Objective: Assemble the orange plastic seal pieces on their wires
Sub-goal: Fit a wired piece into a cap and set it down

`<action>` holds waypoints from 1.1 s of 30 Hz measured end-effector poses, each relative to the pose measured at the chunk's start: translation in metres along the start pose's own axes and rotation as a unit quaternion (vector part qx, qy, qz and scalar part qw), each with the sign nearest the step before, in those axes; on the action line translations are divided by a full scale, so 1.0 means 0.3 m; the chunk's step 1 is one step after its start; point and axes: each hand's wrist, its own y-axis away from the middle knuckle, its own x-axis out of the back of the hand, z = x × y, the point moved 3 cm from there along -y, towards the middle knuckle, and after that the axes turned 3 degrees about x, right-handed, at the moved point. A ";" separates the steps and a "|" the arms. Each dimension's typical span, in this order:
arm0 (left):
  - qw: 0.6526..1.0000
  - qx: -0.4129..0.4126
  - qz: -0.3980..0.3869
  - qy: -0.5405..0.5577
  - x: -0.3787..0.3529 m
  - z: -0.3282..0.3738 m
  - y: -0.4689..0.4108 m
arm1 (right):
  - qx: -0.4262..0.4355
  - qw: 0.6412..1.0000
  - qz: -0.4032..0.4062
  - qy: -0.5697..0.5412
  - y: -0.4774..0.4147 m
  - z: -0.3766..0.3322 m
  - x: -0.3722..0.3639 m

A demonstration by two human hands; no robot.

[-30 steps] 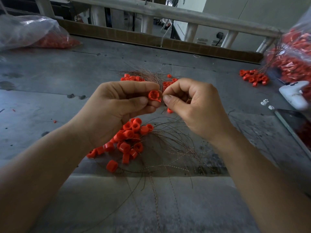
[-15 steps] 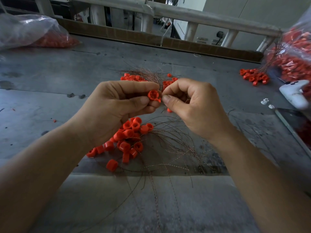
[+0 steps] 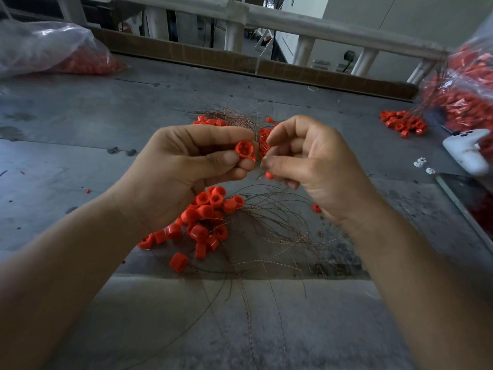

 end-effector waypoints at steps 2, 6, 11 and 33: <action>1.000 0.004 -0.013 0.005 -0.006 -0.001 0.003 | -0.019 0.999 -0.021 -0.023 0.001 0.009 -0.017; 0.999 0.022 -0.025 0.014 -0.016 -0.005 0.006 | -0.033 0.998 -0.039 -0.034 0.003 0.029 -0.035; 0.998 0.032 -0.027 0.042 -0.017 -0.008 0.002 | -0.034 0.999 -0.017 0.026 -0.016 0.038 0.012; 0.998 0.043 -0.013 0.045 -0.025 -0.004 0.010 | -0.051 0.885 0.058 0.460 -0.113 0.242 0.109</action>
